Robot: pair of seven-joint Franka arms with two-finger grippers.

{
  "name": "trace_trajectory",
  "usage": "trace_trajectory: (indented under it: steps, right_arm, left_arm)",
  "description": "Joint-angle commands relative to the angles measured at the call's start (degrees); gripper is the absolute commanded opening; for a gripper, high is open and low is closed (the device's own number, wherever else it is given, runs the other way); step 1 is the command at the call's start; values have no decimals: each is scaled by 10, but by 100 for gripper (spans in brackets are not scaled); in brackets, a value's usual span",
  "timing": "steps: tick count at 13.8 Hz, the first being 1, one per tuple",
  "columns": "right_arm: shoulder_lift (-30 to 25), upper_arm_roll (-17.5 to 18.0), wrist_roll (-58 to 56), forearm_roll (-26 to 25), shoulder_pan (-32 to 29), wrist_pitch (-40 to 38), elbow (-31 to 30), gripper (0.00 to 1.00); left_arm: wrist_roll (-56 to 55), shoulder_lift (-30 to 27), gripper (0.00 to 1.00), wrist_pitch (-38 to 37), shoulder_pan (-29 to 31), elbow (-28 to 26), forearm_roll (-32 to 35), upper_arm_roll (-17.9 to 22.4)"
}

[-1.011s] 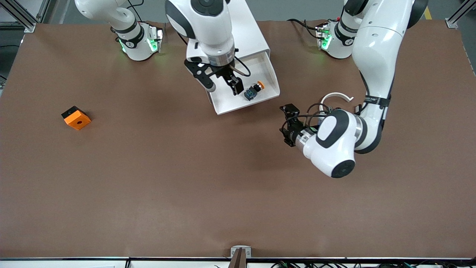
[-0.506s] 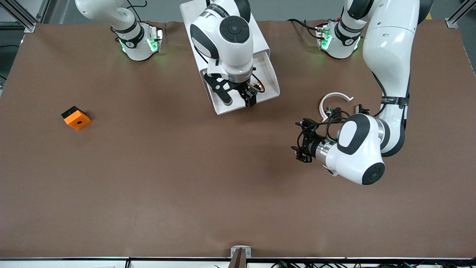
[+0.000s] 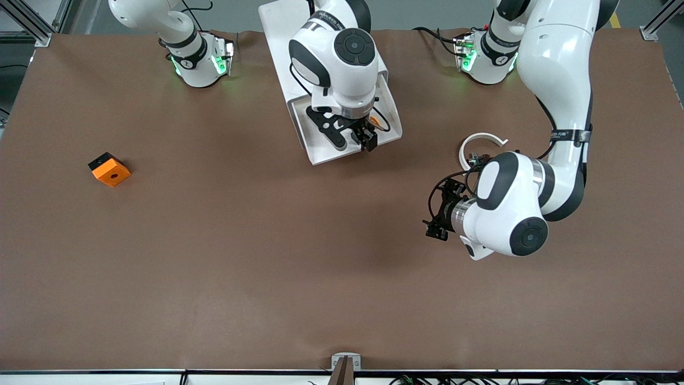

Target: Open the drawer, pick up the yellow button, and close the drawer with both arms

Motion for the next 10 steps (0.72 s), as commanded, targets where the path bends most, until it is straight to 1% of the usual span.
trace_trajectory:
  steps: [1, 2, 3, 4, 5, 6, 7, 10]
  right_arm:
    - [15, -6, 10, -8, 8, -8, 28, 100]
    - [15, -6, 7, -8, 10, -8, 29, 100]
    - [15, -6, 3, -8, 10, -8, 29, 79]
    - [15, -6, 7, -7, 10, -8, 30, 46]
    - [15, -6, 9, -5, 10, -7, 33, 22]
    - [15, -6, 11, -4, 10, -7, 33, 7]
    - [17, -6, 12, -4, 10, -7, 33, 0]
    - [22, -6, 13, -5, 15, -7, 33, 0]
  left_arm:
    - [85, -26, 100, 7, -17, -12, 61, 0]
    - [100, -35, 100, 7, -18, -13, 76, -2]
    - [108, -46, 100, 7, -23, -15, 87, -6]
    - [120, -55, 100, 7, -23, -21, 97, -7]
    - [140, -66, 100, 7, -24, -29, 101, -7]
    - [162, -75, 100, 7, -25, -36, 101, -7]
    - [185, -83, 100, 8, -25, -43, 102, -7]
    - [228, -101, 100, 28, -26, -68, 112, -8]
